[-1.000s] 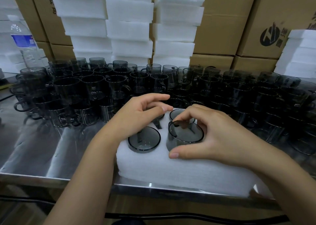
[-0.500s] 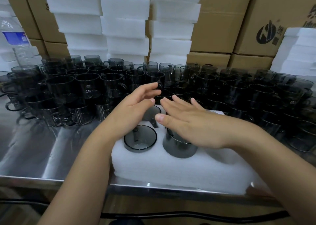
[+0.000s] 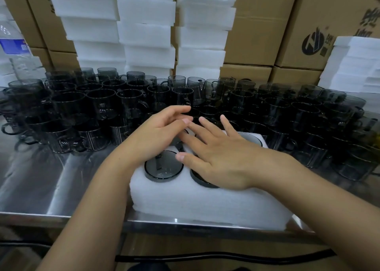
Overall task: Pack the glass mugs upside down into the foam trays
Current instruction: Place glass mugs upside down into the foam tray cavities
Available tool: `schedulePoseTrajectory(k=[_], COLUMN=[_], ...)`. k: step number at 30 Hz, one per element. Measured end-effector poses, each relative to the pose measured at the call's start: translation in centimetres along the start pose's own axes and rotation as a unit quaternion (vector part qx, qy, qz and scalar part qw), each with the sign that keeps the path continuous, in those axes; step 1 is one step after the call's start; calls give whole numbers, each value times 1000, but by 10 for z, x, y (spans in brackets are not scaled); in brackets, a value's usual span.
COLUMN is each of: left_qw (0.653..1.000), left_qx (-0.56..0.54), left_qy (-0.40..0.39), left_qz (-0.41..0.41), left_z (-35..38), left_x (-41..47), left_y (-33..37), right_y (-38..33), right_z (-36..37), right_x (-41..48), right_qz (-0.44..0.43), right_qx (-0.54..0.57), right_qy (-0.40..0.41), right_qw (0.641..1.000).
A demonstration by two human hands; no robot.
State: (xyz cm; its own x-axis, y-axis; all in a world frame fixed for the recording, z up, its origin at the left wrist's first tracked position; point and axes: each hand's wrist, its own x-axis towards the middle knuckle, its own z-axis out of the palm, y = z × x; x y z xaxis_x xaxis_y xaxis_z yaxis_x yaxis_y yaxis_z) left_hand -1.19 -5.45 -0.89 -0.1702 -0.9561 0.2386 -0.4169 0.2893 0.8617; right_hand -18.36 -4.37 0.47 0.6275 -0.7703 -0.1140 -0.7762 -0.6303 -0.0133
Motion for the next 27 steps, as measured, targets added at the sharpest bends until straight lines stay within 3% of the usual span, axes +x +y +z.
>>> schedulePoseTrajectory(k=[3, 6, 8, 13, 15, 18, 22, 27], left_qw=[998, 994, 988, 953, 940, 928, 925, 924], left_qx=[60, 90, 132, 277, 310, 339, 343, 343], left_qy=[-26, -41, -67, -118, -133, -149, -157, -163], left_qz=[-22, -38, -32, -41, -39, -34, -38, -44], left_z=[1, 9, 18, 24, 25, 26, 26, 25], left_x=[-2, -6, -11, -17, -15, -11, -11, -12], left_y=[11, 21, 23, 27, 28, 28, 26, 27], right_y=[1, 1, 4, 33, 49, 79, 104, 111], right_z=[0, 4, 4, -7, -13, -23, -34, -32], right_x=[0, 1, 0, 5, 9, 17, 34, 49], right_qz=[-10, -44, -49, 126, 168, 239, 289, 309], right_qx=[51, 152, 298, 519, 463, 205, -27, -132], right_qy=[8, 76, 147, 295, 354, 384, 255, 179], right_qw=[999, 985, 942, 792, 795, 868, 923, 925])
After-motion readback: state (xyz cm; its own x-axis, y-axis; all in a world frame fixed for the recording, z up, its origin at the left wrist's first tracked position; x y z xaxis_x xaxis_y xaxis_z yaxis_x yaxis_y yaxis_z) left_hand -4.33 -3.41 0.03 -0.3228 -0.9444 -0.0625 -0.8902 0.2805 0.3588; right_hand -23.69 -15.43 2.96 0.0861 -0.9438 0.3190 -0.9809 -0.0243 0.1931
